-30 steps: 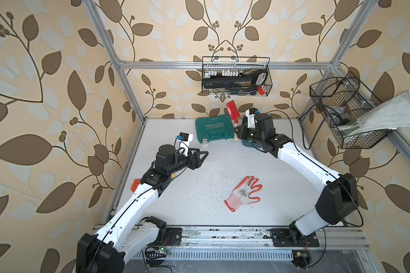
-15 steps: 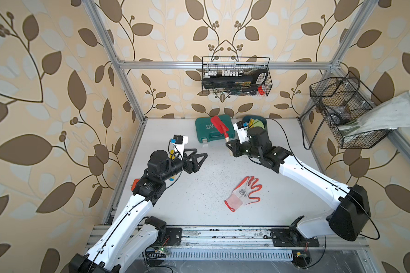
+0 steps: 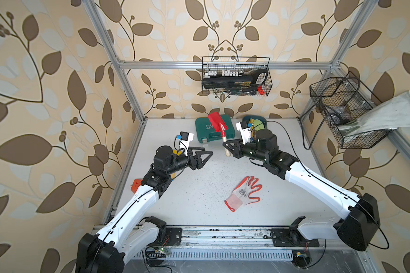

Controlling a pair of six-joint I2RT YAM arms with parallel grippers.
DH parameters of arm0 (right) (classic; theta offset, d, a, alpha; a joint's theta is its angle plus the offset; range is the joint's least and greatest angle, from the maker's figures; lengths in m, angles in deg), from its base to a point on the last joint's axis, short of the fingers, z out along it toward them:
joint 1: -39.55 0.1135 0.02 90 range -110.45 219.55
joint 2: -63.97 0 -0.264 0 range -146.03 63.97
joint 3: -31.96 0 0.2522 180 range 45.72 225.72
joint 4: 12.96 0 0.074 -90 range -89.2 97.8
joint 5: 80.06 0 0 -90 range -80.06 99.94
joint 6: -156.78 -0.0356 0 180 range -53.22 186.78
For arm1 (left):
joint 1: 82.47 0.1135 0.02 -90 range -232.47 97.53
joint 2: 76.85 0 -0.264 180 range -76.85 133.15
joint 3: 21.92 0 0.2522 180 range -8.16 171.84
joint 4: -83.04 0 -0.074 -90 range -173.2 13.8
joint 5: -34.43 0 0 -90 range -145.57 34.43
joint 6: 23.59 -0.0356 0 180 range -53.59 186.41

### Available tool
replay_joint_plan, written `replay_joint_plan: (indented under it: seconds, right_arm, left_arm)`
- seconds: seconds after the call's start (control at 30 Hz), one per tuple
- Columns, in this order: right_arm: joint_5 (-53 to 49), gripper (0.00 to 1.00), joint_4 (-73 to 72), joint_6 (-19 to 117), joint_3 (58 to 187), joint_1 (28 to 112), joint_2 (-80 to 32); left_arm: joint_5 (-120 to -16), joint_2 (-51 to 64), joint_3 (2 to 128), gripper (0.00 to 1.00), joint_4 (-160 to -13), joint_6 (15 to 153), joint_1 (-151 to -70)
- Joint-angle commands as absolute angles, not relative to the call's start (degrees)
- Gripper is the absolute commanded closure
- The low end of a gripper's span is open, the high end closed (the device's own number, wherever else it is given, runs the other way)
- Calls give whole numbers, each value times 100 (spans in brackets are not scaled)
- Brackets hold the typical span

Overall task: Take the shovel out of the storage box
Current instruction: Place the shovel at the center of the board.

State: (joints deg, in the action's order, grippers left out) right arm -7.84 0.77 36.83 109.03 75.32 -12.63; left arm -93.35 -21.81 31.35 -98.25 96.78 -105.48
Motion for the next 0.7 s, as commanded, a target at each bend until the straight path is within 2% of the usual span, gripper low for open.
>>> replay_joint_plan:
  seconds: [0.0,0.23,0.47,0.67]
  right_arm:
    - [-1530,95,-371,3288,11143,7552,-1308]
    - [-2170,95,-1079,2766,11050,7551,-1443]
    - [-2358,95,-1774,2211,10852,7559,-1539]
    - [-2374,95,-1846,2117,10830,7568,-1592]
  left_arm:
    - [-9991,-2332,3087,25,-10356,9498,-10611]
    - [-10352,-2093,3207,27,-10342,9352,-10611]
    - [-10778,-1653,3242,33,-11054,9657,-10633]
    - [-10748,-1542,3258,32,-11371,9726,-10679]
